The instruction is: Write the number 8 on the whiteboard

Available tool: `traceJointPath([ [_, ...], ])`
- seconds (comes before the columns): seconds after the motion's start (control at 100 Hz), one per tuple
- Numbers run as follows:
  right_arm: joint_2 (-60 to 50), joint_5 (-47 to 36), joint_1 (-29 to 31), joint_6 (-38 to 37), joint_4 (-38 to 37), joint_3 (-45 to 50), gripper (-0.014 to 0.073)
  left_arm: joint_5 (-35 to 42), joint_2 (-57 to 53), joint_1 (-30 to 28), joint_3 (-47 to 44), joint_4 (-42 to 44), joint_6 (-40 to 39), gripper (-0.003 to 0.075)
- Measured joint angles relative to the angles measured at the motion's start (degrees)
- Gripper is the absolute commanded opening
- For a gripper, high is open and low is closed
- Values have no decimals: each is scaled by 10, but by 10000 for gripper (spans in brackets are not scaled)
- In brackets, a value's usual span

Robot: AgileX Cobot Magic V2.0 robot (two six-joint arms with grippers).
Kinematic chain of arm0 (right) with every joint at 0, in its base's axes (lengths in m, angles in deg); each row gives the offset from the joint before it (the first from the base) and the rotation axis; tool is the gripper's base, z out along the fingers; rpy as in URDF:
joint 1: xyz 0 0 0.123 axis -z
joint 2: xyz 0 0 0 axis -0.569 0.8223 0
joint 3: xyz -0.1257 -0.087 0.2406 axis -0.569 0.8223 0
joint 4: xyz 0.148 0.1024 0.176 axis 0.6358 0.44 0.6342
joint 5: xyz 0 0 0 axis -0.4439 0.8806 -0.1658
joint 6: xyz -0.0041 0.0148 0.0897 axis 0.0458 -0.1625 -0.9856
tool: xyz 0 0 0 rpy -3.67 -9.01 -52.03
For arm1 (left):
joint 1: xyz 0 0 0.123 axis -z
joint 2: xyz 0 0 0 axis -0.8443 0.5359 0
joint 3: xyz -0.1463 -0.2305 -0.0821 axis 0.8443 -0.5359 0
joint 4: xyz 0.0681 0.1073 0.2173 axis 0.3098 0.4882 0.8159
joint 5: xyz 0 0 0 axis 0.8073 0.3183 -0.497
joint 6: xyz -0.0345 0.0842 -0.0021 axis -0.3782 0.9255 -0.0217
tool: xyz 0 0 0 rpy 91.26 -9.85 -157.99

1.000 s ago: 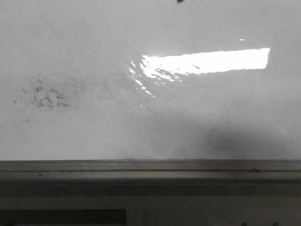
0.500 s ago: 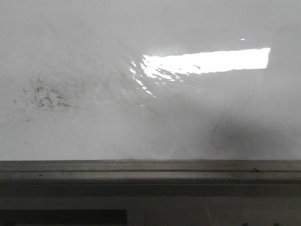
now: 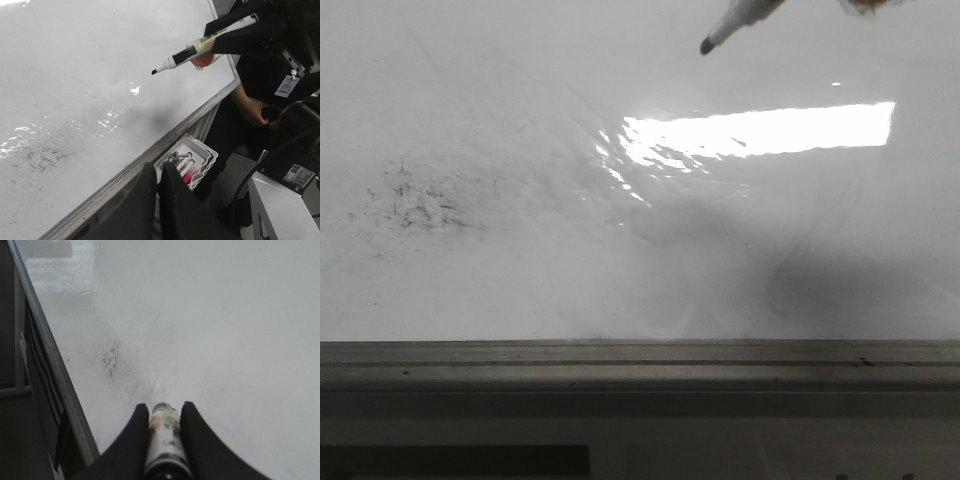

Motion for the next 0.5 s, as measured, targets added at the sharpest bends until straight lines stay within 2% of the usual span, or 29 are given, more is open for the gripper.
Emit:
traceJointPath([
  [0.5,18,1,3,-1,-47,0,-43,26,0,0,0,-2,0,-20],
])
